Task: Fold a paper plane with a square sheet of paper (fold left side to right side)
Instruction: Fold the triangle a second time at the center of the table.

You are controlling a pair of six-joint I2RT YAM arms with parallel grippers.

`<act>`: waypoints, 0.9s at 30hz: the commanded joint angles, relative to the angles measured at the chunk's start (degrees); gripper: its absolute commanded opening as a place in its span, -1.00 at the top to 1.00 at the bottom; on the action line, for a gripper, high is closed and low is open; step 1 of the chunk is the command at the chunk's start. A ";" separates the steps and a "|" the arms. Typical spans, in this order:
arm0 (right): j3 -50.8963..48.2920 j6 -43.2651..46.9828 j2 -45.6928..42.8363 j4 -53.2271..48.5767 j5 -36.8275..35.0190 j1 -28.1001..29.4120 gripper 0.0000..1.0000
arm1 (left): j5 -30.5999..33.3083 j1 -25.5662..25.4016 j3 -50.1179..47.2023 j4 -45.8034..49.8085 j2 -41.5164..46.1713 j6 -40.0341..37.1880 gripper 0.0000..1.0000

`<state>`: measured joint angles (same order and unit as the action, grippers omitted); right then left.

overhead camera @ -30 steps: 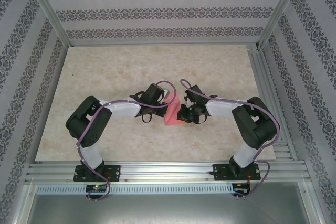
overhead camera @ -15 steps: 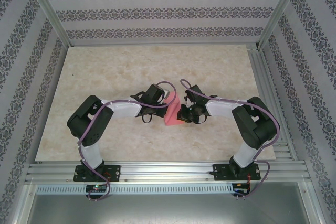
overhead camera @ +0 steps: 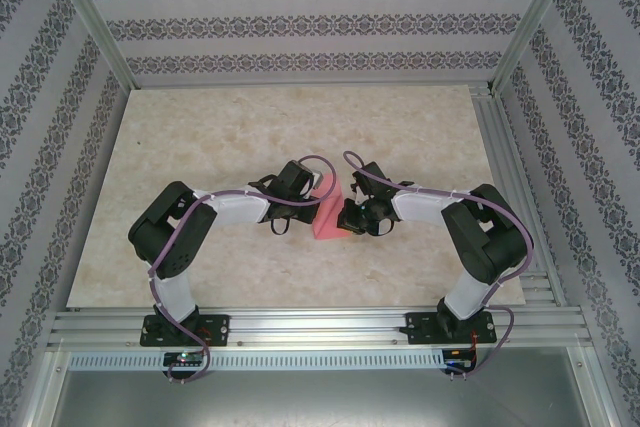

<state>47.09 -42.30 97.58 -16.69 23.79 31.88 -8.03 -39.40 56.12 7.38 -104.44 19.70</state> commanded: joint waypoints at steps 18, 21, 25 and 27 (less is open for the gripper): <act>0.24 0.17 -0.42 0.29 -0.48 0.42 0.80 | 1.09 0.55 0.06 0.79 -0.74 -1.16 0.92; 1.04 -0.19 -1.36 0.74 0.34 0.47 0.79 | 0.93 0.55 -0.04 0.56 -0.91 -1.07 0.93; 1.92 -0.23 -3.79 0.36 0.40 0.16 0.78 | 0.76 0.55 0.04 0.65 -1.11 -1.07 0.92; 1.80 -0.48 -5.20 0.63 0.27 -0.28 0.78 | 0.73 0.55 0.22 0.56 -1.15 -1.25 0.93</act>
<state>47.18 -42.35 95.50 -16.53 24.05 31.83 -8.05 -39.40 56.12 7.35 -104.71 19.70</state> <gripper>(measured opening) 0.111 0.067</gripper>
